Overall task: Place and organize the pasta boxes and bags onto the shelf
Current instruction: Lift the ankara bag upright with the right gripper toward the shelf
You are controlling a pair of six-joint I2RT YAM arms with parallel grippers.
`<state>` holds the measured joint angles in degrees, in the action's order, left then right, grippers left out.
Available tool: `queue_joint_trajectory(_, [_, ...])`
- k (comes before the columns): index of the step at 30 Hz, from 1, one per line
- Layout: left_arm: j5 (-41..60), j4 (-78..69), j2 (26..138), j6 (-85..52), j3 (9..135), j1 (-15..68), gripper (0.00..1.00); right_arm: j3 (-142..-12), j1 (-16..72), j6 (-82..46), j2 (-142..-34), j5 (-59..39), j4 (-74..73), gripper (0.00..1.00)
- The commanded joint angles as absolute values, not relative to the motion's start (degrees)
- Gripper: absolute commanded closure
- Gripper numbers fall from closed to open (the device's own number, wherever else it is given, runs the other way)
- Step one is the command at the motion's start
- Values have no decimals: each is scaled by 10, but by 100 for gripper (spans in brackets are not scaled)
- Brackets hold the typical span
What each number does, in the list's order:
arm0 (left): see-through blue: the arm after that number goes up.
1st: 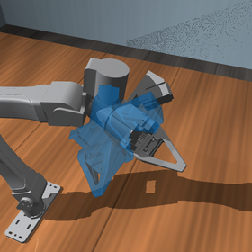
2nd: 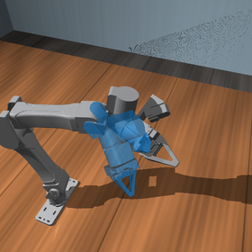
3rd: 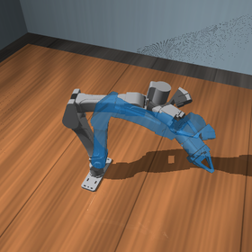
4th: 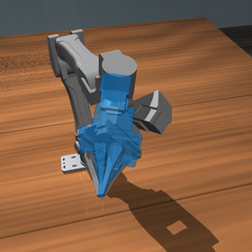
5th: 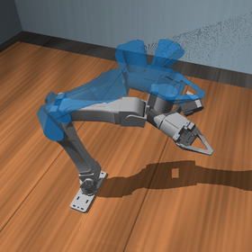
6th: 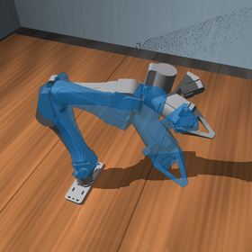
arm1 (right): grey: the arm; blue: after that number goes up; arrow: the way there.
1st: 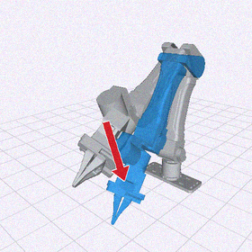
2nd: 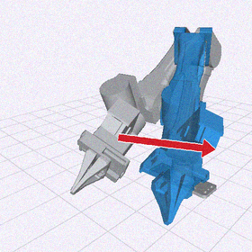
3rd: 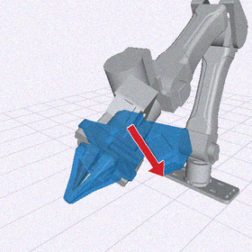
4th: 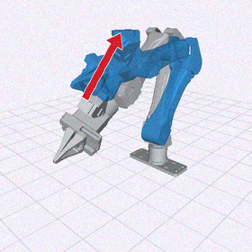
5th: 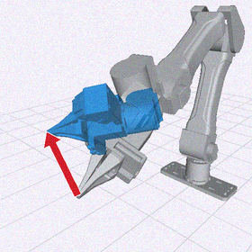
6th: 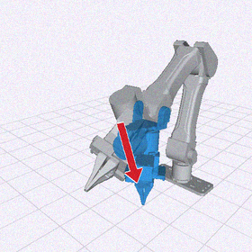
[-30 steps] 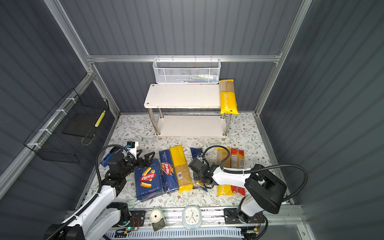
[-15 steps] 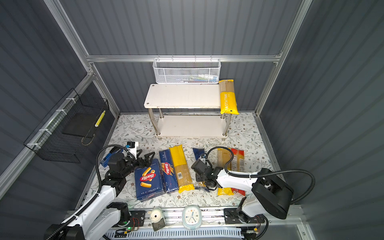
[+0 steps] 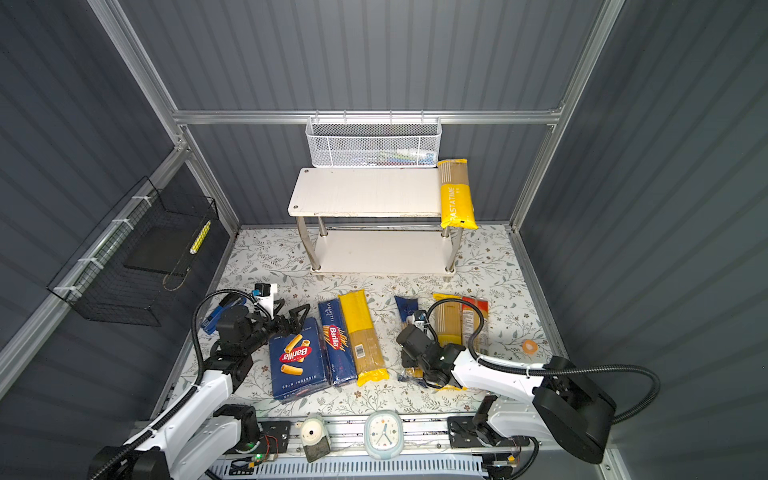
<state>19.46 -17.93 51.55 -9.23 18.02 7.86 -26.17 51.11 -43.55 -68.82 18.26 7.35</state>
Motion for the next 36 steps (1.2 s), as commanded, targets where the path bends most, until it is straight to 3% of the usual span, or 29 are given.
queue_joint_trajectory(1, [194,-175,514,-87,179,82,1,-260,504,-443,-652,203,16,71])
queue_joint_trajectory(11, [196,-175,518,-87,181,82,1,-274,497,-424,-586,207,55,72])
queue_joint_trajectory(36, [200,-176,521,-85,183,82,0,-596,496,-260,-635,162,205,74])
